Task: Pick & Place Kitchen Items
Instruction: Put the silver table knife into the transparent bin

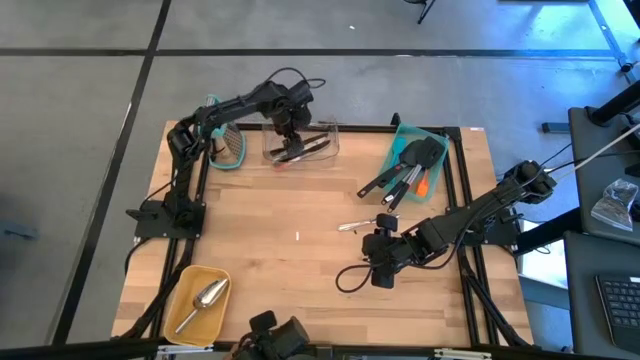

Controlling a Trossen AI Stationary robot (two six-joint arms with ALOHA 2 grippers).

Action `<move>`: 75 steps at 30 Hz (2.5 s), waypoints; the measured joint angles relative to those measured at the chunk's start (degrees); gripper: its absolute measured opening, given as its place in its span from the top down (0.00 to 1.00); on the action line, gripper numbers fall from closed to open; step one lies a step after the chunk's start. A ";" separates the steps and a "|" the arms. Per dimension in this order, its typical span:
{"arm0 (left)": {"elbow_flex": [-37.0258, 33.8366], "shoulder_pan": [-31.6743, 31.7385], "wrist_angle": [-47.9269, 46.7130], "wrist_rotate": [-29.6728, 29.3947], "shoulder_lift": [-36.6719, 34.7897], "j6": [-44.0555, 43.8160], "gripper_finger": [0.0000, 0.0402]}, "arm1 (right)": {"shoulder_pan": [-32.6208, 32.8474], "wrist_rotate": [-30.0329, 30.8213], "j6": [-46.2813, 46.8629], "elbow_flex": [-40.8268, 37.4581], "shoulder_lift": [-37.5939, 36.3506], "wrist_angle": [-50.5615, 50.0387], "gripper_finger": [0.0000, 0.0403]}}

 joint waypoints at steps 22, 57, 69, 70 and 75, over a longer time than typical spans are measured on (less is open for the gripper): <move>12.00 -11.80 -23.52 4.01 -10.65 -9.04 0.48 | 0.00 -0.02 0.00 0.00 0.00 -0.31 0.50; -8.09 -59.14 5.54 -36.94 -24.74 -29.15 0.48 | -0.02 -0.20 1.09 0.00 0.00 0.41 0.50; -28.48 -66.06 48.08 -44.71 -24.74 -21.81 0.48 | -0.06 0.00 1.07 0.00 0.00 0.75 0.50; -30.35 -66.01 51.50 -44.35 -24.74 -21.71 0.48 | -0.06 0.00 1.07 0.00 0.00 0.76 0.50; -38.62 -65.94 66.32 -43.68 -24.74 -21.48 0.48 | -0.14 0.00 1.09 0.00 0.00 1.04 0.50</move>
